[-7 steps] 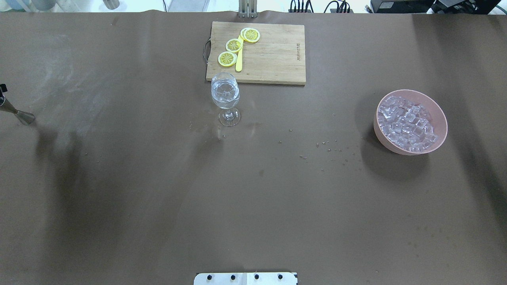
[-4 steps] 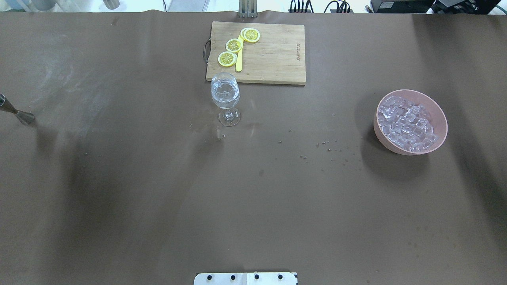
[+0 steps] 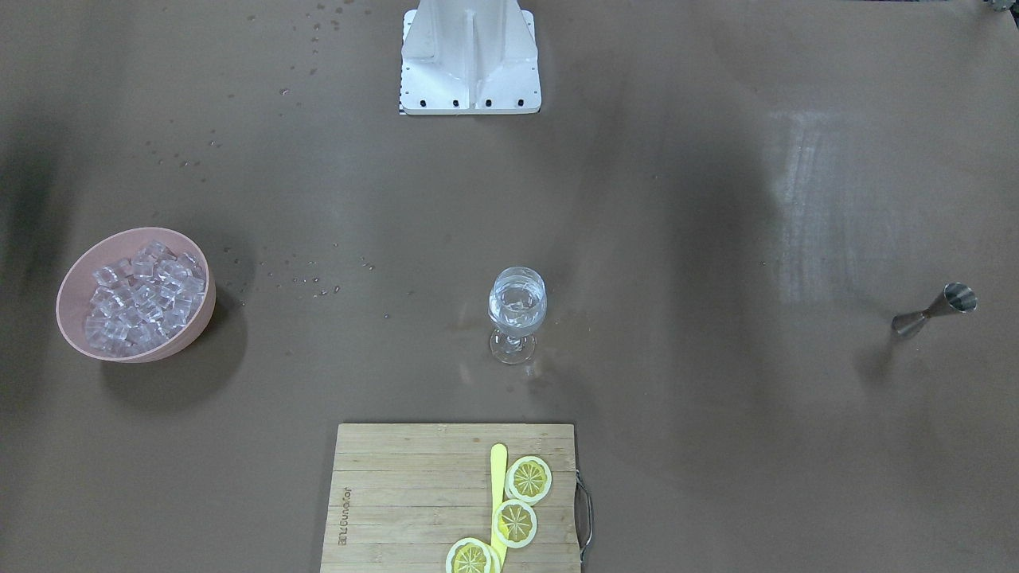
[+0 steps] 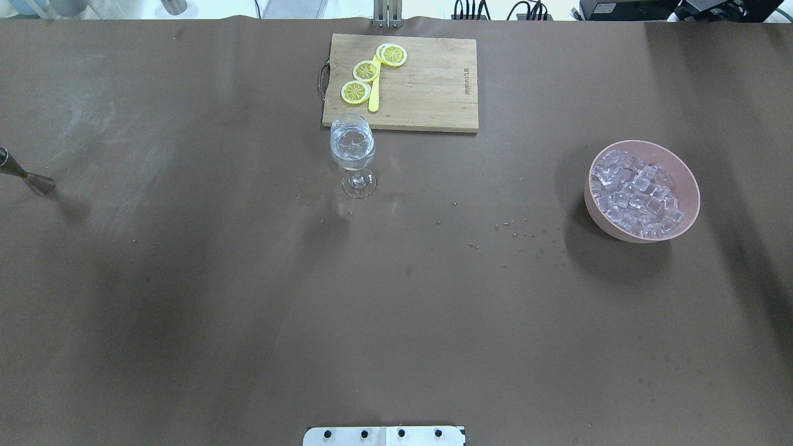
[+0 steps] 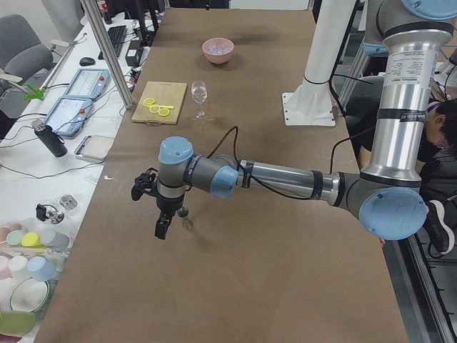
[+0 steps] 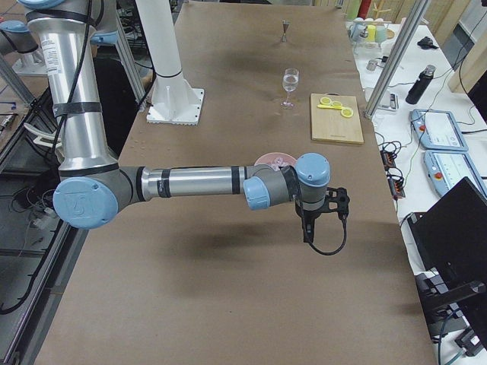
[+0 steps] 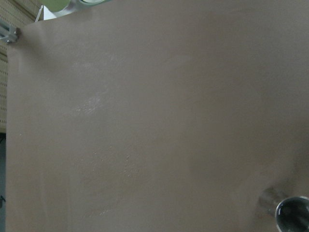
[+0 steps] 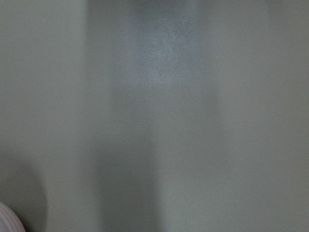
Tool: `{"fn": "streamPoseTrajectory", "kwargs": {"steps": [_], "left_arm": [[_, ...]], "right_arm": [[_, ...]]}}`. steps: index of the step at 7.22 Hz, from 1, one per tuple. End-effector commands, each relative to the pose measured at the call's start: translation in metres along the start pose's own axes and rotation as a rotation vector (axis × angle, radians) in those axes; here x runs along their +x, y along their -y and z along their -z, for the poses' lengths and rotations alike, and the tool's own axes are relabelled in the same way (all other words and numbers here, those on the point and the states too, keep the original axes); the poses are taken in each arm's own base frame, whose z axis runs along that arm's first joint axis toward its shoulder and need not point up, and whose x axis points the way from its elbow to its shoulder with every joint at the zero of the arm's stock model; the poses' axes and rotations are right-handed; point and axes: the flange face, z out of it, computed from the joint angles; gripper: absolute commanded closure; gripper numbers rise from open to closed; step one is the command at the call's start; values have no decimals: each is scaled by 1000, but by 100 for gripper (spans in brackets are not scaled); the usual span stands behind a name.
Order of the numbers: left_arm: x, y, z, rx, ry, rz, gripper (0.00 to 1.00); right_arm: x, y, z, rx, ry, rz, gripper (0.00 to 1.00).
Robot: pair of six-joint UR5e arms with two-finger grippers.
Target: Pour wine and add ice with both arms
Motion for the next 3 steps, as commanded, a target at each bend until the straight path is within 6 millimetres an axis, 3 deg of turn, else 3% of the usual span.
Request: {"fn": "streamPoseTrajectory", "kwargs": {"steps": [1,3], "left_arm": [[7,-1,0,-62,-109,1,4],[5,-3,-4,-69,-108,-3,4]], "right_arm": [[-1,1,0,1,0,-1,0],[-2,2,1,2,2,1,0]]}}
